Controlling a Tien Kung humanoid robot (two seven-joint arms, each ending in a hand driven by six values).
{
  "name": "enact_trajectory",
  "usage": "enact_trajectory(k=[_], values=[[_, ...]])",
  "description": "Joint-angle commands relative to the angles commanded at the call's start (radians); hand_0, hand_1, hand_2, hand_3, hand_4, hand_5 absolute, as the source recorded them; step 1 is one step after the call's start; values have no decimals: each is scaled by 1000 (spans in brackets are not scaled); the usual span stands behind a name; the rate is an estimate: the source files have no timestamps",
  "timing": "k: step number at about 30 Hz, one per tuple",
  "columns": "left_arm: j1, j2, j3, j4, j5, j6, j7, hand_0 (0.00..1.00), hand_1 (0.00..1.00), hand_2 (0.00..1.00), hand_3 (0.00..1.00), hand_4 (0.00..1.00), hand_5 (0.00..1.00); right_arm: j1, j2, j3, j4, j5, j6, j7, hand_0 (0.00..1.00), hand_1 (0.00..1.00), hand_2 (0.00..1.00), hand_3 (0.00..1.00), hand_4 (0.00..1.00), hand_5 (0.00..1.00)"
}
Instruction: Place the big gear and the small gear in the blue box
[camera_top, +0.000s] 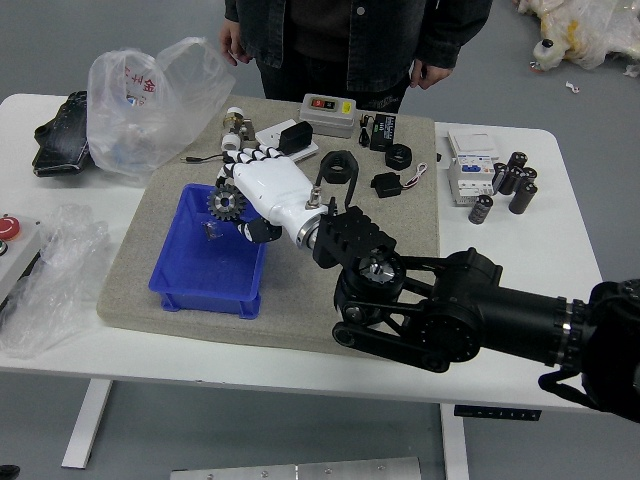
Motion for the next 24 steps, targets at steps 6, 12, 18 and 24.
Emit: enact_trajectory(k=[6, 12, 18, 24], values=[[2, -2, -29, -7, 28, -1, 20, 645, 624, 592, 706, 734, 460, -6, 3, -9, 17, 3, -7, 12, 970, 998, 998, 890, 757, 337], [-2, 3, -38, -8, 40, -3, 25, 645, 623, 590, 705, 734, 462, -22, 3, -13, -3, 11, -1, 8, 971, 998, 998, 966, 791, 356], [-4, 7, -37, -8, 39, -1, 24, 644, 624, 590, 705, 733, 463, -39, -4, 6, -35, 19, -1, 4, 967, 998, 998, 996, 821, 374], [-3, 3, -40, -9, 44, -3, 26, 644, 624, 586, 703, 736, 465, -50, -43, 80, -80, 43, -25, 19, 920, 969, 998, 987, 821, 384]])
